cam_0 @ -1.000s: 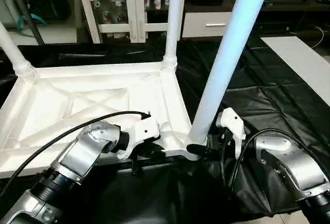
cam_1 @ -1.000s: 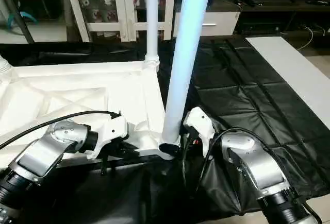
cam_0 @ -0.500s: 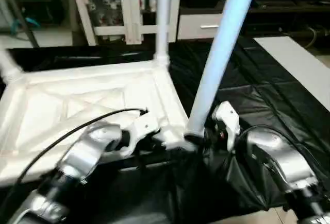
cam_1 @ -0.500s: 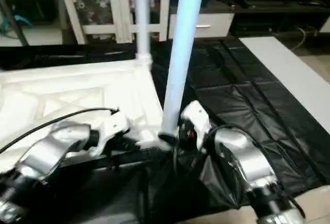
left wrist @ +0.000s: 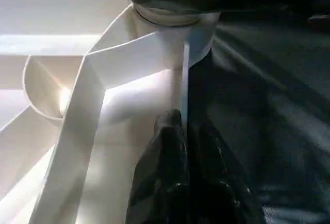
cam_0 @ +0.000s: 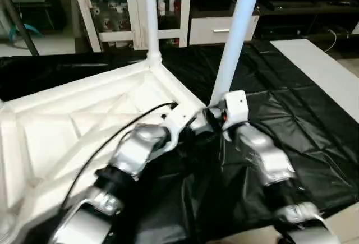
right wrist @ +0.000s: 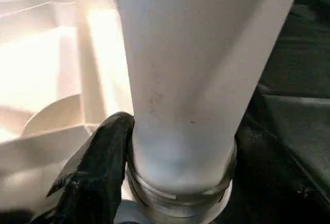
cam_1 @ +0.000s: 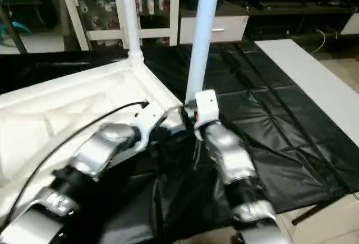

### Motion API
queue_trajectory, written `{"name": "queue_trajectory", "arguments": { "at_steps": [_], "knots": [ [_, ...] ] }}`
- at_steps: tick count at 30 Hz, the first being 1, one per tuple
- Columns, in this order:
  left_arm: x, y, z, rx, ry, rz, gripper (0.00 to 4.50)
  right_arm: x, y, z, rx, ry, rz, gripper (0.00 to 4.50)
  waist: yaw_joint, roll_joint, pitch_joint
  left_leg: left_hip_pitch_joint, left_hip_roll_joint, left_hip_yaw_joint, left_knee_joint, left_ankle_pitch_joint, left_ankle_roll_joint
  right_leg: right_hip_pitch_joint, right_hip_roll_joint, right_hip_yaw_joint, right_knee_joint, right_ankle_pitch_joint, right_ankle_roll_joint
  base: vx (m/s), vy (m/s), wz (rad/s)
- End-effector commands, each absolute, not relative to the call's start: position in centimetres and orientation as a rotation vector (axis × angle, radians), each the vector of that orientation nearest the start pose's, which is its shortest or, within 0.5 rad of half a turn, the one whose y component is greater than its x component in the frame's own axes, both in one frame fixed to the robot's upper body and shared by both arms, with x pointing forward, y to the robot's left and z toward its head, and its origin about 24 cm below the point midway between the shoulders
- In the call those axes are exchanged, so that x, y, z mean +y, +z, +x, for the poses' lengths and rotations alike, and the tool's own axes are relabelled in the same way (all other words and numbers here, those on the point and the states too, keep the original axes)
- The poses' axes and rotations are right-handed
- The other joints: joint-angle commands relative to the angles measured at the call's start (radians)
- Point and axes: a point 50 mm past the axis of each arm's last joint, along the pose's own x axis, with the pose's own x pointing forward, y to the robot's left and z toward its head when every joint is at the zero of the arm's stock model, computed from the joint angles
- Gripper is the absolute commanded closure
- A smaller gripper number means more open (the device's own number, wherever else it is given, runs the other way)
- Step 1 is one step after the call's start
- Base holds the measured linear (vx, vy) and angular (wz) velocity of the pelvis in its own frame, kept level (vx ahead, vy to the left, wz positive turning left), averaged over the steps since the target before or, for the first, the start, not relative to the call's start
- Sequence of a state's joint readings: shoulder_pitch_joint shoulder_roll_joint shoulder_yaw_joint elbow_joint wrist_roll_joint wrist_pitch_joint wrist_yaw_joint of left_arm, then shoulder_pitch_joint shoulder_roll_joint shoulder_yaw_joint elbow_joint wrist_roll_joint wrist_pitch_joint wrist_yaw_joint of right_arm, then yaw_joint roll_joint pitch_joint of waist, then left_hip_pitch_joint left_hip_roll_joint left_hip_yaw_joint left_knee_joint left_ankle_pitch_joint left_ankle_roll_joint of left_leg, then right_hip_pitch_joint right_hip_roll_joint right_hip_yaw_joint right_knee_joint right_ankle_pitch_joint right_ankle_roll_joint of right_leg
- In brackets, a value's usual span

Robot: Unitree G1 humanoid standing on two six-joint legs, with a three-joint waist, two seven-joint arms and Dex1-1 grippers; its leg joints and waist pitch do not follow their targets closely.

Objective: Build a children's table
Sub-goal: Rotate leg to tighten

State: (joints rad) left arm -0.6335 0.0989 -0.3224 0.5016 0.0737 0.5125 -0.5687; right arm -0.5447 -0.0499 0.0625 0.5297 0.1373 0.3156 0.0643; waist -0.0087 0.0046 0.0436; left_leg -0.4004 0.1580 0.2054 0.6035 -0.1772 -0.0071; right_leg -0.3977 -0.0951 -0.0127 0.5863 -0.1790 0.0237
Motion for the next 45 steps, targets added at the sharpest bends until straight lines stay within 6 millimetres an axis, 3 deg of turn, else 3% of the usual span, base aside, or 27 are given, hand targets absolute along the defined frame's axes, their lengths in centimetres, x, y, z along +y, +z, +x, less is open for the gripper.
{"name": "queue_trajectory", "arguments": {
  "at_steps": [1, 3, 4, 7, 8, 10, 11, 15, 16, 19, 20, 27, 28, 30, 33, 34, 36, 37, 41, 44, 45],
  "knots": [
    [6.4, 5.8, 33.9, 0.451, -0.753, 0.341, 4.5, -10.4, 2.0, 33.6, 0.432, 0.219, 0.018, 1.82, -0.004, -0.004, -0.06, 0.038, 0.055, -0.045, -0.092, -0.433, -0.062, 0.007, -0.039, 0.011, -0.081, -0.365, -0.152, 0.0, 0.0, 0.0],
    [6.4, 5.8, 33.9, 0.451, -0.756, 0.341, 4.5, -10.2, 2.1, 33.6, 0.426, 0.224, 0.027, 1.82, -0.004, -0.003, -0.061, 0.035, 0.056, -0.044, -0.093, -0.422, -0.056, 0.009, -0.039, 0.011, -0.08, -0.336, -0.157, 0.0, 0.0, 0.0],
    [6.6, 5.8, 33.8, 0.447, -0.785, 0.352, 4.5, -10.1, 2.5, 33.7, 0.394, 0.258, 0.038, 1.82, -0.003, 0.004, -0.06, 0.038, 0.056, -0.043, -0.093, -0.417, -0.056, 0.008, -0.038, 0.012, -0.078, -0.317, -0.162, 0.0, 0.0, 0.0],
    [6.8, 5.8, 33.5, 0.443, -0.818, 0.362, 4.5, -10.2, 3.1, 33.7, 0.359, 0.302, 0.057, 1.82, -0.004, -0.001, -0.06, 0.036, 0.056, -0.041, -0.094, -0.415, -0.049, 0.011, -0.038, 0.012, -0.079, -0.305, -0.168, 0.0, 0.0, 0.0],
    [6.9, 5.8, 33.4, 0.442, -0.837, 0.361, 4.5, -10.3, 3.5, 33.6, 0.34, 0.32, 0.064, 1.82, -0.005, 0.015, -0.061, 0.038, 0.056, -0.04, -0.093, -0.415, -0.05, 0.012, -0.036, 0.014, -0.078, -0.283, -0.172, 0.0, 0.0, 0.0],
    [7.1, 5.8, 33.0, 0.443, -0.878, 0.365, 4.5, -10.9, 4.3, 33.5, 0.304, 0.334, 0.057, 1.12, -0.003, 0.004, -0.062, 0.035, 0.056, -0.038, -0.092, -0.398, -0.036, 0.016, -0.038, 0.013, -0.079, -0.285, -0.177, 0.0, 0.0, 0.0],
    [7.2, 5.7, 32.8, 0.445, -0.896, 0.369, 4.5, -11.1, 4.5, 33.3, 0.296, 0.351, 0.056, 1.12, 0.001, 0.004, -0.063, 0.037, 0.057, -0.035, -0.09, -0.375, -0.027, 0.013, -0.039, 0.016, -0.078, -0.277, -0.181, 0.0, 0.0, 0.0],
    [8.1, 5.1, 32.1, 0.476, -0.933, 0.392, 4.5, -11.7, 5.2, 32.4, 0.297, 0.448, 0.063, 0.78, 0.003, 0.001, -0.064, 0.029, 0.06, -0.035, -0.09, -0.327, -0.008, 0.022, -0.04, 0.015, -0.074, -0.27, -0.185, 0.0, 0.0, 0.0],
    [8.5, 5.0, 31.5, 0.483, -0.987, 0.4, 4.5, -12.3, 5.7, 31.6, 0.32, 0.53, 0.079, 0.71, 0.005, -0.009, -0.063, 0.027, 0.062, -0.034, -0.09, -0.292, 0.006, 0.025, -0.039, 0.015, -0.071, -0.251, -0.188, 0.0, 0.0, 0.0],
    [8.9, 5.0, 30.9, 0.496, -1.036, 0.409, 4.5, -13.0, 6.2, 30.8, 0.335, 0.612, 0.053, 0.67, 0.011, -0.004, -0.064, 0.028, 0.066, -0.034, -0.09, -0.244, 0.021, 0.027, -0.037, 0.015, -0.063, -0.201, -0.195, 0.0, 0.0, 0.0],
    [9.2, 5.0, 30.5, 0.507, -1.068, 0.418, 4.5, -13.7, 6.6, 30.2, 0.343, 0.674, 0.022, 0.67, 0.014, 0.008, -0.063, 0.03, 0.065, -0.033, -0.089, -0.239, 0.018, 0.024, -0.037, 0.015, -0.062, -0.188, -0.205, 0.0, 0.0, 0.0],
    [9.9, 5.3, 28.7, 0.531, -1.251, 0.46, 4.5, -16.4, 7.7, 28.1, 0.359, 0.899, -0.124, 0.67, 0.023, 0.001, -0.061, 0.036, 0.069, -0.03, -0.088, -0.26, 0.018, 0.026, -0.039, 0.017, -0.062, -0.166, -0.229, 0.0, 0.0, 0.0],
    [9.9, 5.4, 28.4, 0.524, -1.282, 0.467, 4.5, -16.7, 7.7, 27.8, 0.373, 0.926, -0.138, 0.67, 0.024, -0.003, -0.058, 0.035, 0.069, -0.03, -0.09, -0.268, 0.02, 0.026, -0.041, 0.017, -0.063, -0.185, -0.23, 0.0, 0.0, 0.0],
    [10.1, 5.6, 27.9, 0.523, -1.32, 0.473, 4.5, -16.9, 7.7, 27.5, 0.396, 0.972, -0.158, 0.67, 0.027, -0.001, -0.057, 0.037, 0.069, -0.029, -0.09, -0.283, 0.012, 0.022, -0.041, 0.018, -0.065, -0.211, -0.225, 0.0, 0.0, 0.0],
    [10.1, 5.8, 27.7, 0.524, -1.327, 0.475, 4.5, -16.9, 7.3, 27.4, 0.414, 1.001, -0.175, 0.67, 0.032, -0.002, -0.056, 0.04, 0.07, -0.03, -0.091, -0.306, -0.003, 0.018, -0.041, 0.019, -0.066, -0.244, -0.216, 0.0, 0.0, 0.0],
    [10.1, 5.8, 27.7, 0.525, -1.326, 0.472, 4.5, -16.9, 7.2, 27.5, 0.413, 1.002, -0.175, 0.67, 0.036, -0.009, -0.056, 0.04, 0.07, -0.029, -0.09, -0.301, -0.004, 0.017, -0.043, 0.02, -0.066, -0.255, -0.212, 0.0, 0.0, 0.0],
    [9.9, 5.9, 27.6, 0.526, -1.337, 0.464, 4.5, -16.4, 6.9, 27.8, 0.403, 1.026, -0.176, 0.67, 0.038, 0.0, -0.057, 0.041, 0.069, -0.029, -0.091, -0.303, -0.017, 0.015, -0.041, 0.02, -0.067, -0.249, -0.211, 0.0, 0.0, 0.0],
    [9.8, 5.9, 27.5, 0.526, -1.344, 0.462, 4.5, -16.3, 6.8, 27.9, 0.398, 1.032, -0.181, 0.67, 0.037, -0.003, -0.058, 0.04, 0.068, -0.03, -0.09, -0.299, -0.019, 0.016, -0.042, 0.019, -0.065, -0.241, -0.213, 0.0, 0.0, 0.0],
    [9.9, 5.8, 27.5, 0.532, -1.35, 0.477, 4.5, -15.9, 6.4, 28.4, 0.392, 1.026, -0.183, 0.67, 0.041, 0.0, -0.061, 0.04, 0.067, -0.029, -0.088, -0.269, -0.013, 0.019, -0.04, 0.018, -0.059, -0.193, -0.223, 0.0, 0.0, 0.0],
    [10.0, 5.8, 27.4, 0.535, -1.35, 0.475, 4.5, -15.7, 6.1, 28.5, 0.4, 1.036, -0.203, 0.67, 0.041, -0.006, -0.062, 0.037, 0.066, -0.027, -0.084, -0.225, 0.011, 0.025, -0.04, 0.017, -0.053, -0.136, -0.24, 0.0, 0.0, 0.0],
    [10.1, 5.8, 27.5, 0.536, -1.347, 0.477, 4.5, -15.6, 6.0, 28.6, 0.401, 1.037, -0.201, 0.84, 0.042, -0.005, -0.062, 0.037, 0.066, -0.027, -0.084, -0.224, 0.014, 0.025, -0.04, 0.017, -0.054, -0.139, -0.24, 0.0, 0.0, 0.0]
  ]
}}
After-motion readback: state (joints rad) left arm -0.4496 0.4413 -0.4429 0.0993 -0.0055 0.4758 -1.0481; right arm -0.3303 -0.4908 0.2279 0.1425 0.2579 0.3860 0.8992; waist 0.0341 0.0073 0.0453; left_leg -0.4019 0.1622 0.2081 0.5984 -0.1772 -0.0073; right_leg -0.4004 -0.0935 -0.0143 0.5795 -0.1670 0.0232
